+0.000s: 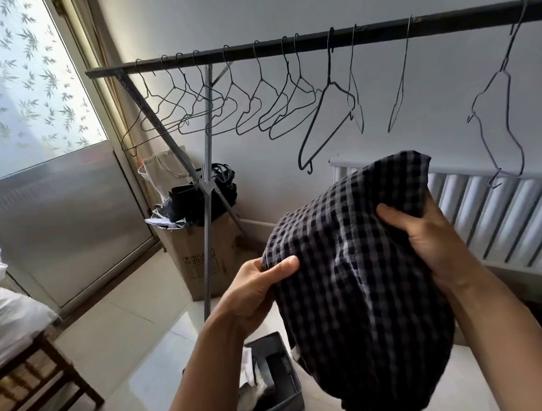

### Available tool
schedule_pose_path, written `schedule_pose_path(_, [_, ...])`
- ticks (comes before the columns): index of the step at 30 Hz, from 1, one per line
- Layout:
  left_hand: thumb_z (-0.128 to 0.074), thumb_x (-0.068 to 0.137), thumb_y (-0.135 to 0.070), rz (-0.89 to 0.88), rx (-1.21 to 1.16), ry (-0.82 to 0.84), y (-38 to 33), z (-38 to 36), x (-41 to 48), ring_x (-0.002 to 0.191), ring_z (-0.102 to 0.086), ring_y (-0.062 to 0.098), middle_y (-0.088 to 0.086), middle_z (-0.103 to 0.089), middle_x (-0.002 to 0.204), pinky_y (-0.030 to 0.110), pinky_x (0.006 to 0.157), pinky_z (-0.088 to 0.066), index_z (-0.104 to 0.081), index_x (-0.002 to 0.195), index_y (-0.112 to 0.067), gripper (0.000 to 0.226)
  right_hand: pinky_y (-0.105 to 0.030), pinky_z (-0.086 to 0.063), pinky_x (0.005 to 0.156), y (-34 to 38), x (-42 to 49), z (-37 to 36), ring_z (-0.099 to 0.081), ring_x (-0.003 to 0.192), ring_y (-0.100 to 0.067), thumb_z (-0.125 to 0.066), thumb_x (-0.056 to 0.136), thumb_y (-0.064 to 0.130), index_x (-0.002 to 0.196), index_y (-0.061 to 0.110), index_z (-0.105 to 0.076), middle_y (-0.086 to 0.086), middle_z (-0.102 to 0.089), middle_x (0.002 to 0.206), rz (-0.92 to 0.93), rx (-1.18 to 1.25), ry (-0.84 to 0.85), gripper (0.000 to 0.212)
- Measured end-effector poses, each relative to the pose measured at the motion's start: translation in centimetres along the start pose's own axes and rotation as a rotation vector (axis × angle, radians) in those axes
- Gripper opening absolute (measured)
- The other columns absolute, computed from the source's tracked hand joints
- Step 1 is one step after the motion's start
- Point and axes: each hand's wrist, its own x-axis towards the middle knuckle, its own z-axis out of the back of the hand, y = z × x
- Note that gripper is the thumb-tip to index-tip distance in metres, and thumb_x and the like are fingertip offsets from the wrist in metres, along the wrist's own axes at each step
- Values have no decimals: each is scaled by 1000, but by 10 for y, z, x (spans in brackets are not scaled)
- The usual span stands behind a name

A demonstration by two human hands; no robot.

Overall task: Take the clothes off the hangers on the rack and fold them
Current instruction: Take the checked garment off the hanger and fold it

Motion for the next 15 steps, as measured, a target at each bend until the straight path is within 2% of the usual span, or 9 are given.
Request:
schedule_pose_path(2, [-94, 57, -29, 31, 47, -26, 2, -1, 0, 104, -69, 31, 21, -70, 114, 35, 92, -55, -70, 107, 4, 64, -46, -50, 98, -2, 1, 1, -66, 110, -25, -64, 89, 7, 128, 20, -57, -3, -69, 120, -7, 26, -1, 42])
schedule_pose_path(4, [-81, 70, -22, 4, 34, -101, 4, -3, 1, 105, -68, 31, 21, -70, 113, 38, 98, -52, -69, 107, 5, 47, -46, -50, 98, -2, 3, 4, -66, 110, -25, -63, 89, 7, 128, 19, -57, -4, -69, 120, -12, 30, -9, 41])
schedule_pose_path(7, [-61, 87, -18, -83, -71, -173, -1, -5, 2, 97, -71, 24, 19, -72, 108, 30, 84, -58, -70, 103, 3, 28, -49, -51, 97, -2, 7, 9, -67, 108, -25, -62, 91, 7, 124, 21, -60, -4, -70, 117, 4, 14, -79, 36])
schedule_pose_path(11, [-50, 100, -19, -131, -108, -216, -11, -9, 0, 84, -74, 20, 14, -75, 97, 27, 67, -59, -70, 99, -2, 26, -49, -52, 95, -5, 12, 12, -68, 105, -25, -64, 89, 5, 121, 19, -60, -6, -70, 116, 16, -1, -163, 35])
schedule_pose_path(13, [-48, 101, -20, -141, -107, -227, -14, -14, 0, 80, -74, 19, 12, -76, 93, 28, 65, -60, -70, 96, -4, 28, -48, -55, 90, -6, 14, 14, -69, 103, -28, -67, 86, 8, 121, 11, -60, -11, -70, 114, 4, 58, -180, 36])
schedule_pose_path(15, [-47, 101, -21, -144, -136, -232, -15, -18, 1, 82, -74, 20, 13, -76, 95, 30, 67, -61, -70, 97, -4, 28, -42, -59, 82, -8, 11, 17, -67, 106, -32, -73, 80, 21, 124, 2, -58, -16, -69, 116, -66, 211, -89, 50])
